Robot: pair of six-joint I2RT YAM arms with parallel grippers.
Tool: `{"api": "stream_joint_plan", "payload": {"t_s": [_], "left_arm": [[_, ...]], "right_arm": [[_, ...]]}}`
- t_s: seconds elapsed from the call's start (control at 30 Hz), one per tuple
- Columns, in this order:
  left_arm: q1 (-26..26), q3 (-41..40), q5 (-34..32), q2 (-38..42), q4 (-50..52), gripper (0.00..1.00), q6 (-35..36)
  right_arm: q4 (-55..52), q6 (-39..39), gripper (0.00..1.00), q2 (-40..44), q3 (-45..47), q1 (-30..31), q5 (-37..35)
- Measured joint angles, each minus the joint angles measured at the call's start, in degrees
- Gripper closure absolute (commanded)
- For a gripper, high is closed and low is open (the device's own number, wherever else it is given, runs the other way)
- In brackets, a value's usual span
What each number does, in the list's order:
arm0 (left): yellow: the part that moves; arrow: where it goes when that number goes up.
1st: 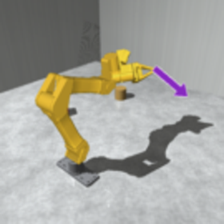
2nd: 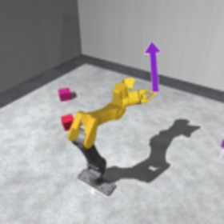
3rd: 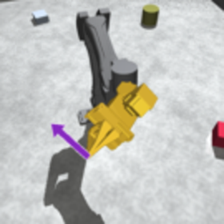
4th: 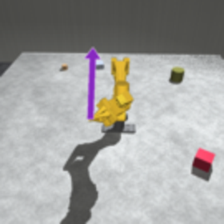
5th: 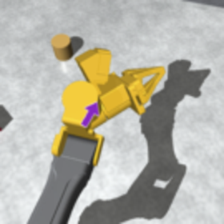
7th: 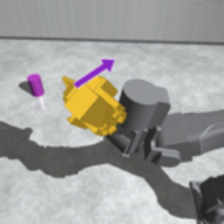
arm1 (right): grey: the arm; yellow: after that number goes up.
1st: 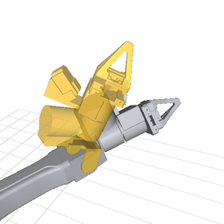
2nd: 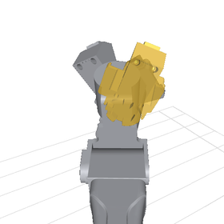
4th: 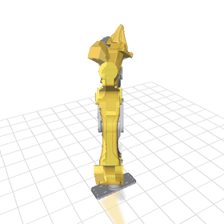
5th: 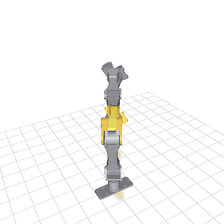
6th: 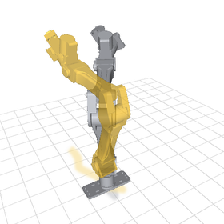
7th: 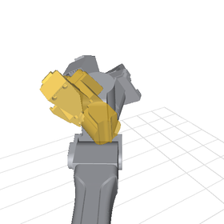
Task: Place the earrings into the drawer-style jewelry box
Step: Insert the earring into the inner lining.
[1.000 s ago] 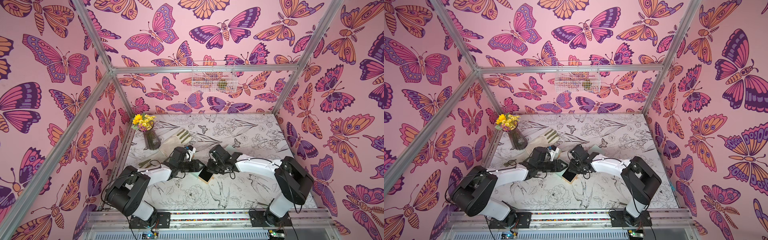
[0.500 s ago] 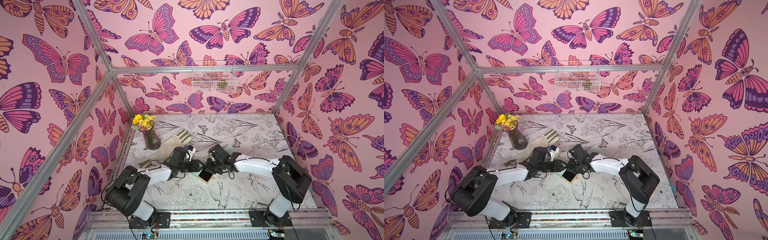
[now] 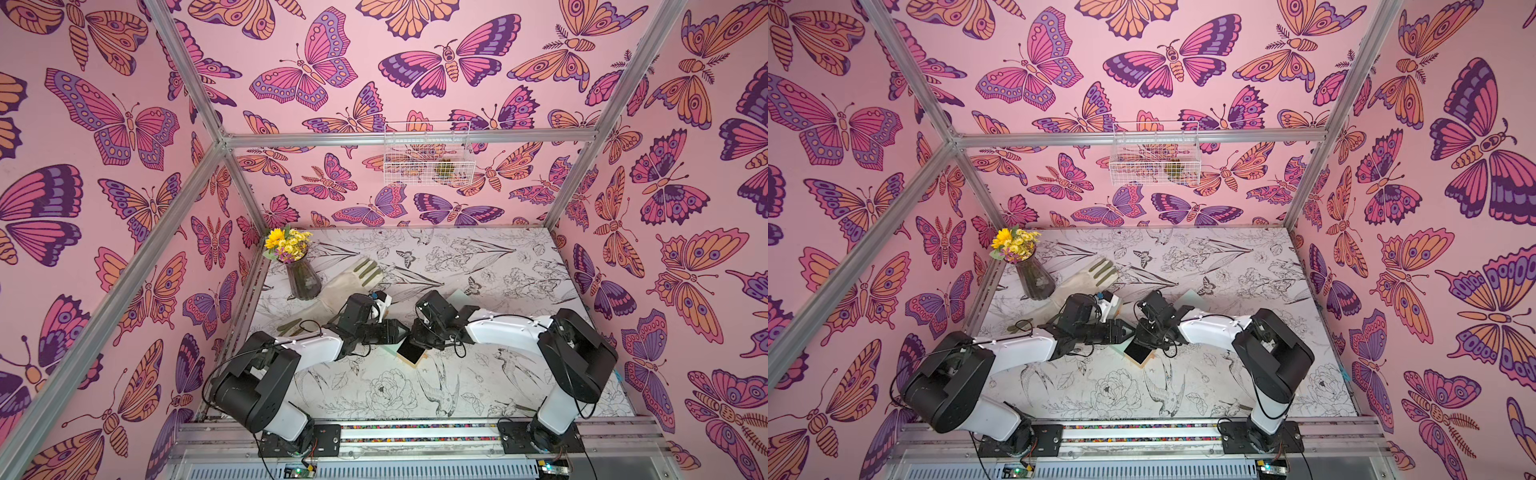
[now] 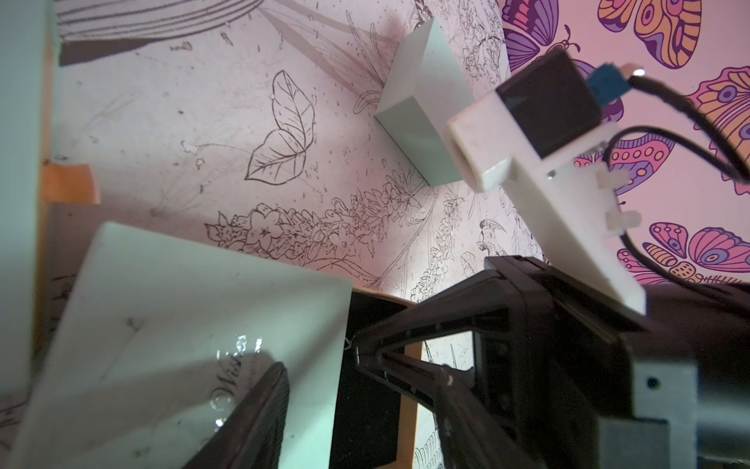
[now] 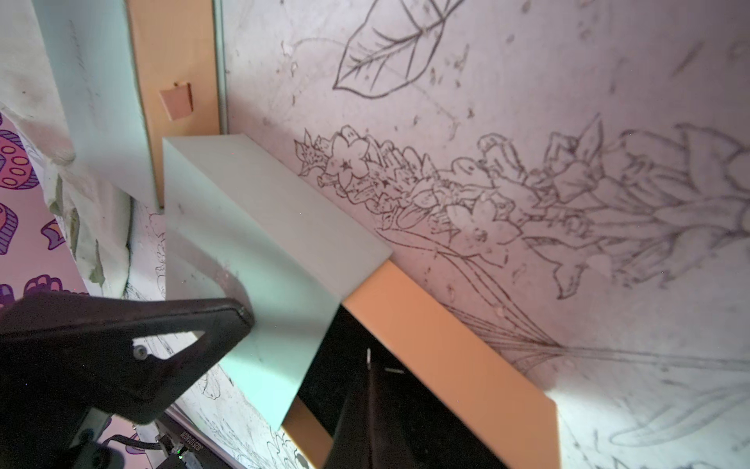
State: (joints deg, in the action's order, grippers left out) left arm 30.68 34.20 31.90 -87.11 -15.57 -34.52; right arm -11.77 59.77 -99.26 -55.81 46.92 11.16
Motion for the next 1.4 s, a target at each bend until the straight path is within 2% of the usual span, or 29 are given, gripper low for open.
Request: {"api": "stream_joint_plan", "payload": {"t_s": [0.2,0.4,1.4], "left_arm": [[0.04,0.22,-0.02,0.0,0.44,0.4,0.02],[0.04,0.26,-0.04,0.0,0.52,0.4,0.07],[0.09,0.33,-0.17,0.0,0.72,0.4,0.63]], "right_arm": [[0.0,-0.02,0.97,-0.09,0.0,0.0,-0.68],[-0.09,-0.17,1.0,-0.09,0.07,0.0,-1.07],[2.36,0.31,1.0,1.4,1.11,0.83,-0.11]]}}
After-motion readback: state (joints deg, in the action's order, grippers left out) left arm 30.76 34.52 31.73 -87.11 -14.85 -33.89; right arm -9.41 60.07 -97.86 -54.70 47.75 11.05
